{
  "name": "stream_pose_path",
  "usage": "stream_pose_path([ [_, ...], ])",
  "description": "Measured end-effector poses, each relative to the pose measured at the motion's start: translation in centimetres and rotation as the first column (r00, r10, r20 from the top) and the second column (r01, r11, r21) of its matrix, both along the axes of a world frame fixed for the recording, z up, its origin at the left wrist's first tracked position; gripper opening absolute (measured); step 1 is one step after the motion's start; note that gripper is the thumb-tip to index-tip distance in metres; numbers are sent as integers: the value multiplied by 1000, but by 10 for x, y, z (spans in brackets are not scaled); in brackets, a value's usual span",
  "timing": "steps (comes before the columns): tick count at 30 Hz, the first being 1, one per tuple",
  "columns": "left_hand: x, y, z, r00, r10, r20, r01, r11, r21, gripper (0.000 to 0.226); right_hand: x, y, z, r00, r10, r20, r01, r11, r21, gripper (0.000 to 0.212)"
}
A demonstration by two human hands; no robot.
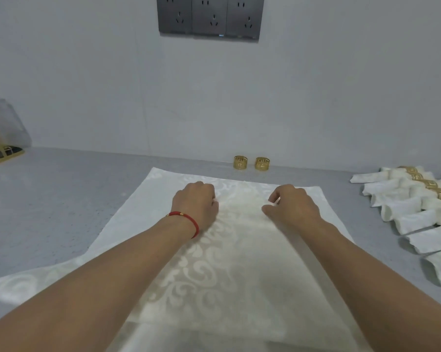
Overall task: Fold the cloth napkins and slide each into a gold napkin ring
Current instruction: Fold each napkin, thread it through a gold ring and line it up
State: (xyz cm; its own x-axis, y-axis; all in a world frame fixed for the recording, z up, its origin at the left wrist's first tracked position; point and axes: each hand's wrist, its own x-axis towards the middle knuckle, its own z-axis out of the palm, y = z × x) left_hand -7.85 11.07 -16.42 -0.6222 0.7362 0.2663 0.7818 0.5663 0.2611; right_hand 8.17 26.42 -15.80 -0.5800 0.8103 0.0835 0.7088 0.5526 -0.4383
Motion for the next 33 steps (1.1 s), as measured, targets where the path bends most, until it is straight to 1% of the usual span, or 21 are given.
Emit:
stream_pose_path([
  [2,-1,4,-3,997,30,68,-33,999,32,19,2,2,2,998,18,56,-19,1000,25,33],
  [3,-1,5,-3,993,44,105,-49,998,48,20,4,0,1,998,41,57,-44,997,59,36],
  [4,-2,5,-3,988,59,140,-69,995,65,21,6,-4,0,995,89,34,-92,991,101,37],
  [6,-4,7,-3,981,74,181,-90,992,85,22,11,-13,-3,971,238,6,-234,950,206,37],
  [7,-4,8,-3,979,76,190,-95,991,91,23,14,-18,-4,946,321,51,-323,911,256,38],
  [8,-5,9,-3,978,78,193,-98,991,93,22,15,-21,-6,912,388,134,-411,867,281,40],
  [9,-4,10,-3,978,79,191,-98,991,92,22,17,-23,-10,878,430,212,-476,835,276,40],
  [10,-4,11,-3,980,81,184,-99,991,88,21,17,-23,-15,852,448,272,-512,822,250,41],
  [11,-4,12,-3,982,84,169,-99,992,82,20,18,-22,-19,841,451,298,-523,820,233,40],
  [13,-2,13,-3,986,88,140,-95,994,51,21,19,-21,-23,850,439,291,-508,829,232,39],
  [15,2,14,-3,991,107,83,-106,994,-15,25,18,-20,-24,854,433,287,-502,830,242,39],
  [17,8,15,-6,992,84,-94,-90,994,-55,31,18,-21,-23,848,439,296,-510,828,232,40],
  [18,11,16,-8,979,34,-199,-43,998,-41,34,17,-21,-21,844,441,306,-512,831,216,42],
  [19,14,16,-12,963,-48,-265,46,999,-11,36,17,-22,-20,840,443,313,-513,836,195,44],
  [20,17,17,-16,948,-148,-282,156,988,7,38,16,-22,-18,837,445,317,-515,837,185,46],
  [22,19,18,-27,926,-318,-203,321,947,-15,43,16,-20,-16,843,442,307,-513,833,209,45],
  [23,18,19,-32,922,-354,-157,352,935,-43,46,14,-19,-14,857,437,273,-499,836,228,44],
  [25,17,20,-41,926,-360,-116,354,932,-72,51,6,-13,-10,900,404,162,-434,864,256,42],
  [27,17,21,-45,934,-339,-109,334,941,-60,45,-10,-3,-8,935,343,93,-355,893,274,38],
  [30,19,21,-44,937,-329,-116,326,944,-39,42,-41,12,-3,970,232,77,-245,932,267,33],
  [33,19,20,-45,938,-331,-106,329,944,-34,44,-69,18,-4,992,110,67,-120,977,176,32],
])
